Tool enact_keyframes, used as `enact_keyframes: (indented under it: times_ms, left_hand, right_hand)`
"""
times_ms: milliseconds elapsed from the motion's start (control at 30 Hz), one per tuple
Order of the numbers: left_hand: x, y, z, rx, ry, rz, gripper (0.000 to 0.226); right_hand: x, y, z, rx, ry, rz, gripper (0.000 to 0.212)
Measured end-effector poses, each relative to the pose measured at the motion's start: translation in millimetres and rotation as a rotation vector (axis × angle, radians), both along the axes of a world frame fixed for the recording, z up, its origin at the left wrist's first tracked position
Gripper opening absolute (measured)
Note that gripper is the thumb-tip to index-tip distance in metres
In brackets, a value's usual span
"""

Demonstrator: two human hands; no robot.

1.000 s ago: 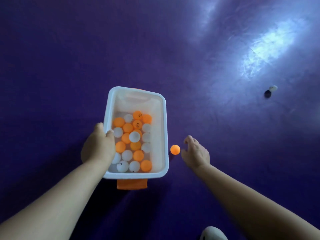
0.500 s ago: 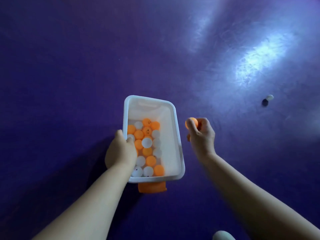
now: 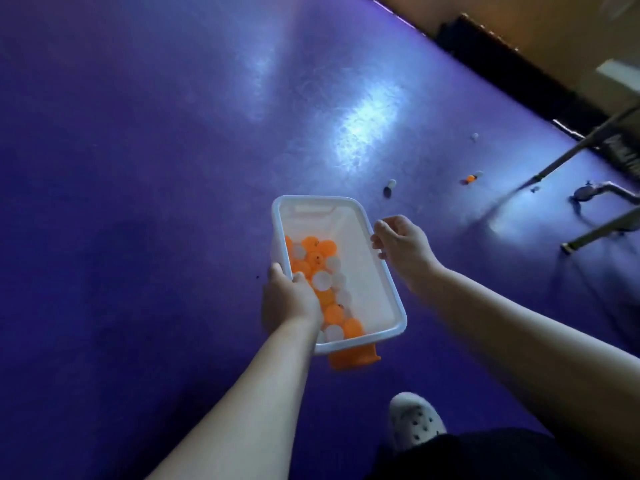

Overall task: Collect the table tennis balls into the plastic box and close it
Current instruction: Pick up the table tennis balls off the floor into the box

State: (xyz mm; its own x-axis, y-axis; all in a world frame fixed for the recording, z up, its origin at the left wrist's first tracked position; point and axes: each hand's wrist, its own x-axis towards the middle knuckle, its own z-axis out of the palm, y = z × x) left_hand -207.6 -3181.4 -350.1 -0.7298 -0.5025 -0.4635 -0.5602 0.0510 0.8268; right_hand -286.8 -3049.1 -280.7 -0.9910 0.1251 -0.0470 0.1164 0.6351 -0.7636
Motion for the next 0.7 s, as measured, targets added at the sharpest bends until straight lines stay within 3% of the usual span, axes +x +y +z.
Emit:
enact_keyframes:
  times_ms: [267, 700]
  left_hand:
    - [-11, 43, 18, -0.014, 0.041, -0.111, 0.032]
    - [-47, 134, 9, -0.082, 0.053, -0.176, 0.018]
  right_hand:
    - [4, 89, 4, 0.087, 0.039, -0.136, 0.020]
    - [-35, 228, -56, -0.052, -0.045, -0.168, 0.018]
